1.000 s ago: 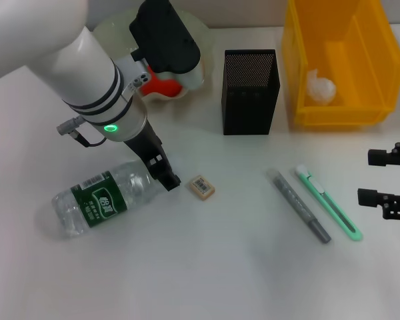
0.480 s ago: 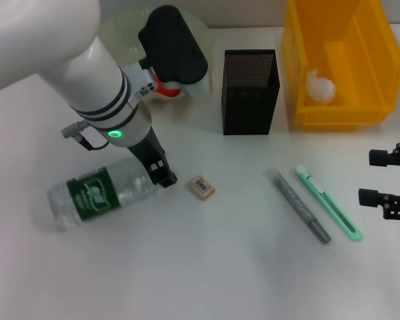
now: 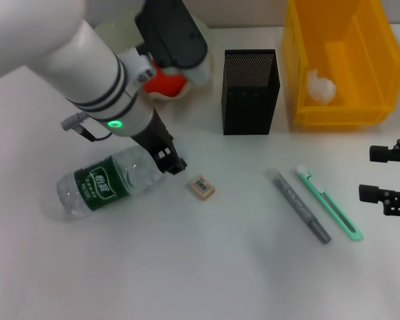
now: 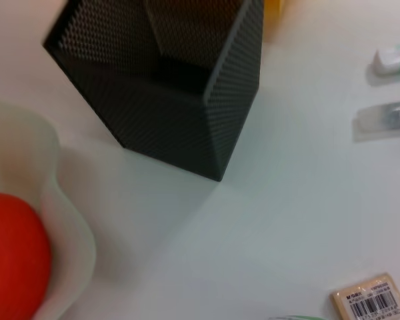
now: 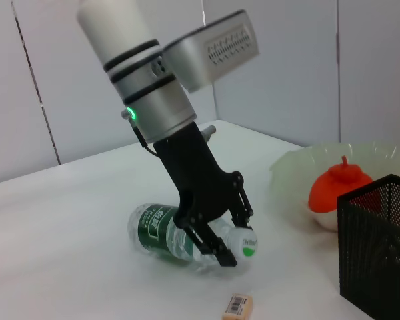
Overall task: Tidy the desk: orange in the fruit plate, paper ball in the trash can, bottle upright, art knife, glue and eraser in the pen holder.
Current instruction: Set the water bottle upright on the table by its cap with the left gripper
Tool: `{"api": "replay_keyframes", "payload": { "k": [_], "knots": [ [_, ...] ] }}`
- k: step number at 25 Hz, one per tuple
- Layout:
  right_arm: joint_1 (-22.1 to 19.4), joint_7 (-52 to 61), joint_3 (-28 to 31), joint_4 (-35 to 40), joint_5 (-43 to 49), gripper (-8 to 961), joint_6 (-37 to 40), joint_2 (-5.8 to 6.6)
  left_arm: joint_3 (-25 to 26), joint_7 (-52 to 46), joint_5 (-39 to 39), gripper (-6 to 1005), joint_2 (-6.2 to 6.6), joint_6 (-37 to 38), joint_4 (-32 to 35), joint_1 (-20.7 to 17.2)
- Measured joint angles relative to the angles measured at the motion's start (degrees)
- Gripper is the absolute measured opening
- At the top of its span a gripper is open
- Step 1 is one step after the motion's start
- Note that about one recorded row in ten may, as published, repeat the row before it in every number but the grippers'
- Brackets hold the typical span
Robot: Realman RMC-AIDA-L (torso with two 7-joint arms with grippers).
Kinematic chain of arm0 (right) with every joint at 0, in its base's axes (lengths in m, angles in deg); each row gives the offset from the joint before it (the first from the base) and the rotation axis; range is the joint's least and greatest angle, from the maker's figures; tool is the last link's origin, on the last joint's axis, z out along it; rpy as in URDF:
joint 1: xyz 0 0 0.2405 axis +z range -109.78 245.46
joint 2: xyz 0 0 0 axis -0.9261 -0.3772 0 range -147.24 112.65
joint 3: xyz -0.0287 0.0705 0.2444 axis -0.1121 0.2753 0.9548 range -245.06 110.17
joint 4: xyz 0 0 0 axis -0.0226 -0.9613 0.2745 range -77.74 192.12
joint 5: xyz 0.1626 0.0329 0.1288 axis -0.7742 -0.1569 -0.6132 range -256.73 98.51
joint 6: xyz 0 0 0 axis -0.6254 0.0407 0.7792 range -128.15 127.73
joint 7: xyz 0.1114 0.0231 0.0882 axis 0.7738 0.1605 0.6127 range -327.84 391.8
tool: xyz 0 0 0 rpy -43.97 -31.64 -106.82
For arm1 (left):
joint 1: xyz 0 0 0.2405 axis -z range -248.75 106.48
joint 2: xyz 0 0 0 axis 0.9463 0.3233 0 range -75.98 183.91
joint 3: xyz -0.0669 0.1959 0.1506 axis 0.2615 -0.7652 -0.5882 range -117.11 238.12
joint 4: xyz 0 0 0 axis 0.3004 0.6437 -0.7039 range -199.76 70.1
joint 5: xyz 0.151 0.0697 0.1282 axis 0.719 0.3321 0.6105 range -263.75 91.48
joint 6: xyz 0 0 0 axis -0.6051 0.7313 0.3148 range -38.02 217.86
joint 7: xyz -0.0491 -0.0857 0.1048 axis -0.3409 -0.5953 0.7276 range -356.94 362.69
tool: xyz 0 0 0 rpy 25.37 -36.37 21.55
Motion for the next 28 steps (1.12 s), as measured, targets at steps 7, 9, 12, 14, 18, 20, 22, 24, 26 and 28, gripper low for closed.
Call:
{"api": "replay_keyframes", "payload": {
  "k": [7, 9, 12, 14, 18, 20, 22, 24, 26, 28],
  "knots": [
    [0.82, 0.01, 0.07, 0.13, -0.2, 730, 0.15, -0.02, 8.71, 1.94, -2.12, 443, 0.35, 0.67, 14.64, -10.01],
    [1.33, 0.13, 0.07, 0.0, -0.21, 730, 0.06, -0.06, 12.09, 3.95, -5.35, 443, 0.39, -0.04, 17.74, -13.46],
    [1.98, 0.37, 0.0, -0.12, -0.22, 729, -0.01, -0.12, 17.45, 7.8, -11.75, 443, 0.47, -1.66, 19.73, -18.27],
    [2.26, 0.45, -0.17, -0.12, -0.22, 729, -0.01, -0.17, 20.25, 10.08, -15.83, 444, 0.5, -2.97, 19.91, -20.86],
    [2.82, 0.64, 0.01, -0.11, -0.22, 729, -0.06, -0.18, 23.12, 14.49, -23.48, 444, 0.54, -5.84, 19.17, -25.57],
    [2.91, 0.65, 0.04, -0.11, -0.22, 730, -0.06, -0.18, 23.22, 17.07, -27.29, 444, 0.51, -8.05, 18.97, -27.91],
    [3.08, 0.67, 0.02, -0.11, -0.22, 729, -0.06, -0.18, 23.23, 19.96, -31.32, 444, 0.51, -10.81, 18.2, -30.18],
    [3.15, 0.68, -0.02, -0.11, -0.22, 727, -0.05, -0.18, 23.6, 23.03, -35.46, 444, 0.51, -12.92, 16.26, -31.6],
    [3.17, 0.7, -0.18, -0.11, -0.22, 726, 0.01, -0.18, 25.38, 28.89, -41.53, 444, 0.54, -14.81, 11.63, -32.09],
    [3.17, 0.71, -0.29, -0.11, -0.22, 724, 0.04, -0.18, 26.25, 30.9, -43.46, 444, 0.53, -15.38, 9.75, -32.08]
  ]
}}
